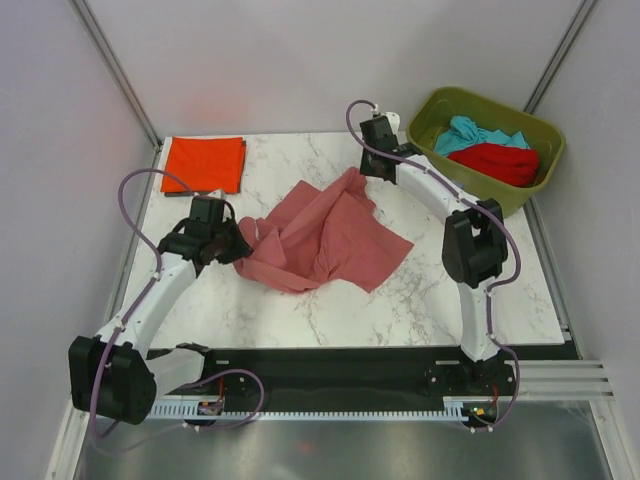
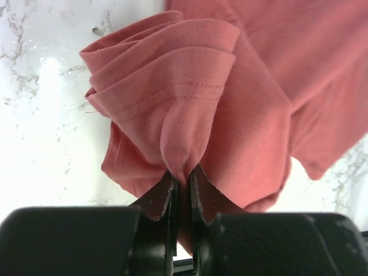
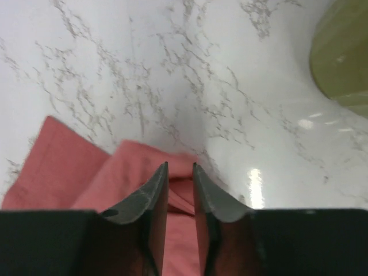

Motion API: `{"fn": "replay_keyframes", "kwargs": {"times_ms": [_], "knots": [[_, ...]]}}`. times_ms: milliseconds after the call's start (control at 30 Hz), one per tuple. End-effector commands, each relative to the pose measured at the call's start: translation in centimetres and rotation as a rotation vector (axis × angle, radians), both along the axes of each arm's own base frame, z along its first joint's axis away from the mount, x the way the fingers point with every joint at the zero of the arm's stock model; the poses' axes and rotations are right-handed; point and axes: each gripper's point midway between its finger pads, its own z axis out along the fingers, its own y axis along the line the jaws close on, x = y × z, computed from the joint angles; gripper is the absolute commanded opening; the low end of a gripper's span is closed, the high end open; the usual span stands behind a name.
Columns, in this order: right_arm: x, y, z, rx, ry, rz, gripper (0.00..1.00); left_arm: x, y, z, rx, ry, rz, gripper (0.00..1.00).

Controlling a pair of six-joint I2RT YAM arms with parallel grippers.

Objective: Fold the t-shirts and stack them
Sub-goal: Flatten the tshirt out

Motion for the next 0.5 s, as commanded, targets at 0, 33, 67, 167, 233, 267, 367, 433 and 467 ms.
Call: {"fn": "replay_keyframes", "kwargs": {"times_ms": [0, 33, 67, 167, 233, 267, 367, 433, 467], "knots": [[-2.6, -3.4, 1.3, -0.113, 0.074, -0.074, 0.33, -0.1, -0.9, 1.4, -0.077, -0.038, 0.013, 0.14], [-3.4, -3.8, 1.7, -0.106, 0.080, -0.087, 0.44, -0.2, -1.0, 1.4, -0.080, -0.038, 0.013, 0.16], [-4.5, -4.2, 3.8, -0.082, 0.055, -0.092, 0.47, -0.3, -1.0, 1.3, -0.081, -0.035, 0.013, 0.21], [-8.6, -6.3, 4.2, -0.065, 0.079, -0.164, 0.49, -0.7, -1.0, 1.0, -0.089, -0.031, 0.013, 0.28], [-11.3, -7.8, 1.8, -0.071, 0.136, -0.212, 0.49, -0.8, -0.8, 1.0, -0.089, -0.037, 0.023, 0.33], [-12.1, -8.3, 2.1, -0.058, 0.134, -0.222, 0.49, -1.0, -0.8, 1.1, -0.089, -0.043, 0.023, 0.40], [-14.4, -9.3, -0.8, -0.039, 0.205, -0.232, 0.48, -1.1, -0.4, 1.3, -0.077, -0.059, 0.036, 0.50], [-15.4, -9.5, -2.8, -0.027, 0.243, -0.225, 0.46, -1.2, -0.3, 1.3, -0.073, -0.065, 0.035, 0.53], [-15.5, -9.7, -3.3, -0.024, 0.249, -0.230, 0.46, -1.3, -0.2, 1.1, -0.071, -0.061, 0.035, 0.54]]}}
